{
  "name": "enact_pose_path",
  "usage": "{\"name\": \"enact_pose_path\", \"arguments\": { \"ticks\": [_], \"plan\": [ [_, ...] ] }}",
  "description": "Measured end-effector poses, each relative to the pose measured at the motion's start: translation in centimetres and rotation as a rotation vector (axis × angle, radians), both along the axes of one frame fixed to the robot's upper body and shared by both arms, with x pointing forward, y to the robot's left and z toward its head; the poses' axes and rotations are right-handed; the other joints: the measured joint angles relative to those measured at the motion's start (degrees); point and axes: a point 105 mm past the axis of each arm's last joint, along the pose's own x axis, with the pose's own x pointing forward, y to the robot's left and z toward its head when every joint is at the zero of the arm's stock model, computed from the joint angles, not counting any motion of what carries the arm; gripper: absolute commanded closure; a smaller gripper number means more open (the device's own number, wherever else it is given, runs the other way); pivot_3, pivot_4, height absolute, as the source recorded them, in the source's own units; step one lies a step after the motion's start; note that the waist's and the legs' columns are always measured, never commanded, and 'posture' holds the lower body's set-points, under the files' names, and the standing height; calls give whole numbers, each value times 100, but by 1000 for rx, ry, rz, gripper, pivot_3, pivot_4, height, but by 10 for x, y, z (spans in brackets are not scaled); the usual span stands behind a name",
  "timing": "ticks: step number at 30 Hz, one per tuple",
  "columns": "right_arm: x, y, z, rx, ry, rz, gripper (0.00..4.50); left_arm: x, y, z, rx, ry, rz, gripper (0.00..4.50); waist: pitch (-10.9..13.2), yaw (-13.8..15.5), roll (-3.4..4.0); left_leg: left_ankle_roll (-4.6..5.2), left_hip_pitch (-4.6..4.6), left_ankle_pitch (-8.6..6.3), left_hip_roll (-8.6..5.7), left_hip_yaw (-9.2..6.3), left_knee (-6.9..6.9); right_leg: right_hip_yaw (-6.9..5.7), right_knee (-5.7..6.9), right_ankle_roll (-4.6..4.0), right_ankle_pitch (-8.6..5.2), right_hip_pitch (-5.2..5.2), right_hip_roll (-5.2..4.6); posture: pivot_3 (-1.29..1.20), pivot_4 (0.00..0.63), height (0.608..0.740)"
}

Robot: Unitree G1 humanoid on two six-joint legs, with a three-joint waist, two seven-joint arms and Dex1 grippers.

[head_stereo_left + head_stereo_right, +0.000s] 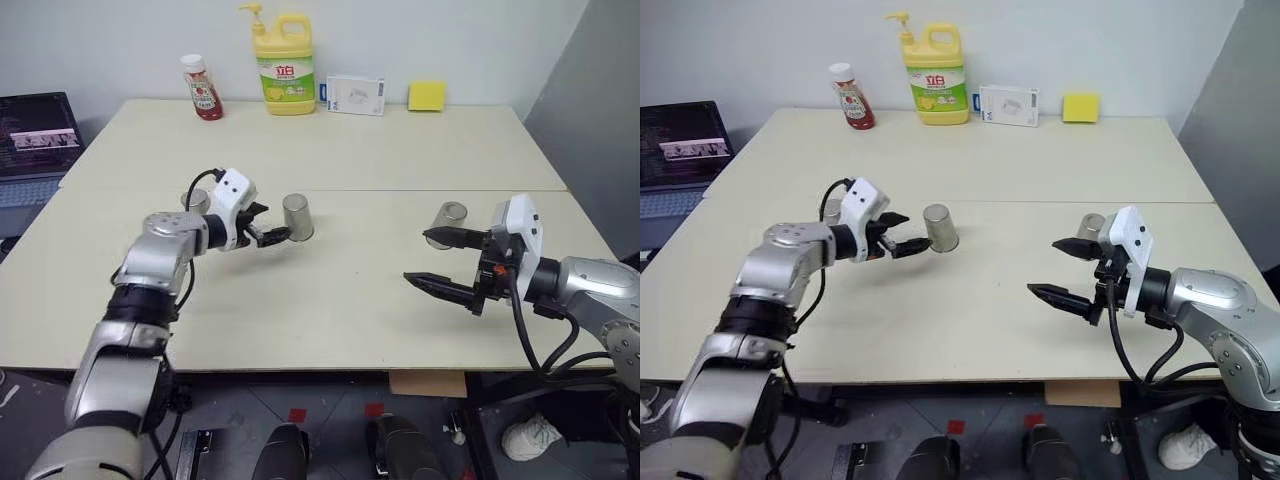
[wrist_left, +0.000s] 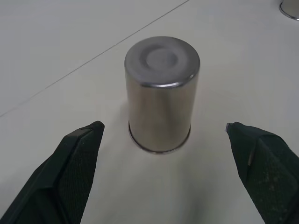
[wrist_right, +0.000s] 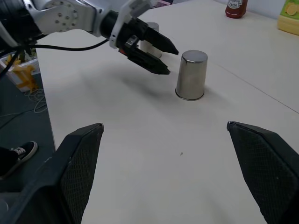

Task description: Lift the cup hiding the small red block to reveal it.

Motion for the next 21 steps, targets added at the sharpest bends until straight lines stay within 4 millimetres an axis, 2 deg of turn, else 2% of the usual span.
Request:
{"name": "enact_pose_path", "arguments": {
  "ticks": [4, 11, 14, 20, 21],
  "plan": [
    [-1, 1, 0, -4, 3, 1, 0, 13, -9, -2, -6, -6, 10, 40, 0, -8, -1, 0, -3, 0, -3, 0, 2, 2, 0, 2, 1, 0, -1, 0, 150, 740],
    [-2, 2, 1, -8, -3, -6, 0, 23, -29, -10, -26, 16, -8, 40, 0, -5, -1, 0, -5, 0, -4, -2, 1, -1, 0, 2, 1, 0, -1, 0, 150, 740],
    [-2, 2, 1, -8, -3, -6, 0, 26, -29, -9, -21, 15, 11, 461, 0, -10, -1, 0, -3, 0, -4, -2, 1, 0, 1, 2, 1, 0, -1, 0, 150, 740],
    [-2, 2, 0, -8, -2, -3, 0, 27, -32, -15, -54, 30, 12, 1698, 0, -5, -1, 0, -5, 0, -5, -4, 1, -1, 0, 2, 1, 0, -1, 0, 150, 740],
    [-2, 2, 0, -8, -2, -3, 0, 27, -33, -14, -56, 26, 6, 1778, 0, -4, -1, 0, -5, 0, -5, -4, 1, -2, 0, 2, 1, 0, -1, 0, 150, 740]
  ]
}}
